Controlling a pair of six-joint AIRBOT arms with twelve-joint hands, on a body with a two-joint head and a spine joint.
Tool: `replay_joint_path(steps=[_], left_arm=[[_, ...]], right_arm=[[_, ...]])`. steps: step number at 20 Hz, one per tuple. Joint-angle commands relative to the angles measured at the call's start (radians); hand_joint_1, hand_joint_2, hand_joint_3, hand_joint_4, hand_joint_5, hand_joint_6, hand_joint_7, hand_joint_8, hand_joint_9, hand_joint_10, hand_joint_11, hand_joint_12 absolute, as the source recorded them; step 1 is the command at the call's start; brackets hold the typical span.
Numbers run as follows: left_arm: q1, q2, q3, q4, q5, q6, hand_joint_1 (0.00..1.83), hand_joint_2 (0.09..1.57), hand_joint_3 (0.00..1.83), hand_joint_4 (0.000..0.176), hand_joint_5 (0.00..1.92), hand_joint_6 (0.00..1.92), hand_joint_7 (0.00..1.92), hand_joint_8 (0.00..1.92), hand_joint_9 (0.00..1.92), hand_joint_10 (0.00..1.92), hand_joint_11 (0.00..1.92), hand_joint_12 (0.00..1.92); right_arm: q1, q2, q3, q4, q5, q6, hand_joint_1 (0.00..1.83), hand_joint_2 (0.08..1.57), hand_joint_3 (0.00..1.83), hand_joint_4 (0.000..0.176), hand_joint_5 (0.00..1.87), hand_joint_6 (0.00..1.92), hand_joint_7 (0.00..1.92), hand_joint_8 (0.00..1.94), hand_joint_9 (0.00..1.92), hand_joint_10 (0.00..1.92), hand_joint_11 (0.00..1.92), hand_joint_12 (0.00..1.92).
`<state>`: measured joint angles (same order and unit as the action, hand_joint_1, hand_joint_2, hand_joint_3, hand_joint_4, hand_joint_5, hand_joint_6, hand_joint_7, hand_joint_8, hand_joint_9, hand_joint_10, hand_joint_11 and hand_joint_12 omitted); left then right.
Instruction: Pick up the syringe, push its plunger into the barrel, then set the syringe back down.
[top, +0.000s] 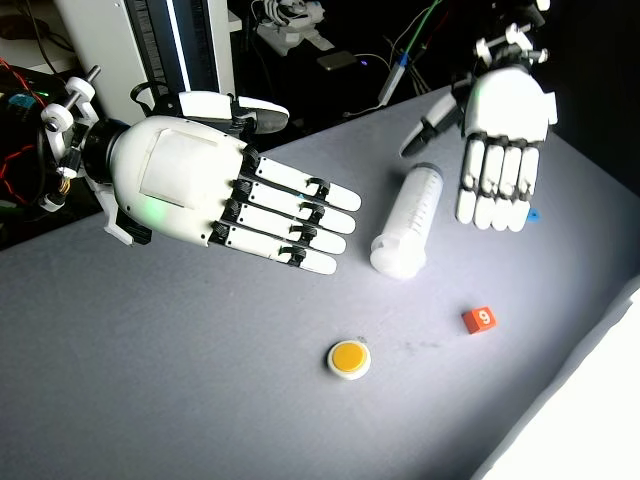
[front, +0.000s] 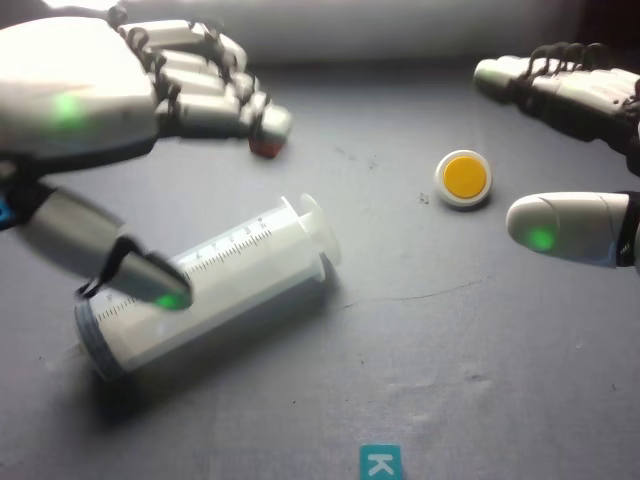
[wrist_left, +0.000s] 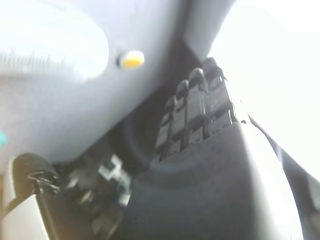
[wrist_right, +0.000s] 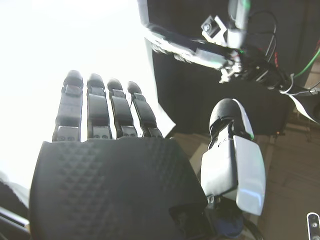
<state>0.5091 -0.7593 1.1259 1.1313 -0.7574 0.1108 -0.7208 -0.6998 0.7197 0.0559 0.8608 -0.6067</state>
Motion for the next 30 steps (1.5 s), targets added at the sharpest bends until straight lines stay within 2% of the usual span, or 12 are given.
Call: replay_joint_path(steps=[1, 2, 3, 5, 7, 12, 16, 20, 21, 25, 26, 30], left_arm=[[-0.004, 0.016, 0.000, -0.055, -0.167, 0.003, 0.32, 0.95, 0.01, 0.000, 0.45, 1.82, 0.60, 1.86, 0.66, 1.89, 0.69, 1.90], [-0.003, 0.041, -0.005, -0.052, -0.224, 0.004, 0.27, 1.04, 0.02, 0.000, 0.96, 1.90, 1.13, 1.91, 1.16, 1.91, 1.21, 1.92], [-0.008, 0.057, -0.007, -0.044, -0.264, 0.004, 0.30, 1.06, 0.01, 0.000, 1.48, 1.92, 1.64, 1.92, 1.69, 1.92, 1.70, 1.92], [-0.018, 0.081, 0.002, -0.003, -0.354, 0.012, 0.20, 1.11, 0.01, 0.152, 1.62, 1.92, 1.78, 1.92, 1.85, 1.92, 1.86, 1.92], [-0.028, 0.095, 0.013, 0.014, -0.404, 0.019, 0.11, 1.15, 0.01, 0.175, 1.60, 1.92, 1.78, 1.92, 1.84, 1.92, 1.85, 1.92], [-0.038, 0.105, 0.036, 0.014, -0.426, 0.039, 0.27, 1.23, 0.02, 0.176, 1.53, 1.92, 1.70, 1.92, 1.75, 1.92, 1.73, 1.92], [-0.040, 0.117, 0.042, 0.009, -0.431, 0.036, 1.25, 1.32, 0.00, 0.176, 1.56, 1.92, 1.69, 1.92, 1.78, 1.92, 1.81, 1.92], [-0.025, 0.121, 0.054, 0.025, -0.520, -0.020, 1.30, 1.32, 0.00, 0.158, 1.60, 1.92, 1.68, 1.92, 1.76, 1.92, 1.80, 1.92], [-0.026, 0.121, 0.047, 0.009, -0.530, -0.076, 1.32, 1.32, 0.00, 0.109, 1.64, 1.92, 1.71, 1.92, 1.79, 1.92, 1.84, 1.92], [-0.015, 0.123, 0.039, -0.039, -0.539, 0.028, 1.32, 1.33, 0.00, 0.072, 1.67, 1.92, 1.74, 1.92, 1.81, 1.92, 1.83, 1.92], [-0.010, 0.117, 0.040, -0.059, -0.548, 0.054, 1.29, 1.36, 0.00, 0.030, 1.68, 1.92, 1.74, 1.92, 1.81, 1.92, 1.83, 1.92], [-0.006, 0.122, 0.021, -0.065, -0.551, 0.082, 1.28, 1.36, 0.00, 0.019, 1.64, 1.92, 1.70, 1.92, 1.78, 1.92, 1.83, 1.92]], right_arm=[[0.004, 0.003, 0.001, -0.001, 0.145, 0.001, 0.01, 1.21, 0.00, 0.000, 0.60, 0.76, 0.69, 0.76, 0.55, 0.85, 0.23, 1.25], [0.002, 0.002, 0.001, -0.001, 0.157, 0.001, 0.12, 1.20, 0.00, 0.000, 0.53, 1.61, 0.59, 1.66, 0.58, 1.71, 0.49, 1.79], [0.002, 0.001, 0.001, -0.001, 0.160, 0.001, 0.13, 1.14, 0.00, 0.000, 0.70, 1.86, 0.80, 1.88, 0.83, 1.88, 0.90, 1.89], [0.001, 0.000, 0.001, -0.001, 0.161, 0.001, 0.00, 1.13, 0.00, 0.000, 1.31, 1.92, 1.37, 1.94, 1.39, 1.92, 1.52, 1.92], [-0.002, -0.001, 0.001, -0.001, 0.161, 0.001, 0.00, 1.08, 0.00, 0.011, 1.57, 1.92, 1.58, 1.94, 1.58, 1.92, 1.69, 1.92], [-0.009, -0.002, 0.001, -0.004, 0.160, 0.000, 0.17, 1.11, 0.01, 0.013, 1.61, 1.92, 1.65, 1.94, 1.65, 1.92, 1.75, 1.92], [-0.007, -0.004, 0.000, -0.008, 0.164, -0.002, 1.21, 1.37, 0.01, 0.017, 1.51, 1.92, 1.72, 1.94, 1.79, 1.92, 1.92, 1.92], [-0.007, -0.006, 0.001, -0.008, 0.186, -0.004, 0.97, 1.46, 0.04, 0.036, 1.48, 1.92, 1.64, 1.94, 1.70, 1.92, 1.83, 1.92], [-0.007, -0.006, 0.001, -0.008, 0.184, -0.004, 0.97, 1.46, 0.03, 0.034, 1.49, 1.92, 1.63, 1.94, 1.69, 1.92, 1.82, 1.92], [0.012, -0.012, 0.001, 0.023, 0.186, 0.000, 0.98, 1.45, 0.01, 0.035, 1.47, 1.92, 1.59, 1.94, 1.65, 1.92, 1.79, 1.92], [0.018, -0.012, 0.001, 0.033, 0.177, 0.008, 0.96, 1.46, 0.01, 0.033, 1.46, 1.92, 1.59, 1.94, 1.64, 1.92, 1.78, 1.92], [0.067, -0.046, -0.001, 0.194, 0.208, 0.001, 0.88, 1.46, 0.00, 0.032, 1.45, 1.92, 1.60, 1.94, 1.65, 1.92, 1.80, 1.92]])
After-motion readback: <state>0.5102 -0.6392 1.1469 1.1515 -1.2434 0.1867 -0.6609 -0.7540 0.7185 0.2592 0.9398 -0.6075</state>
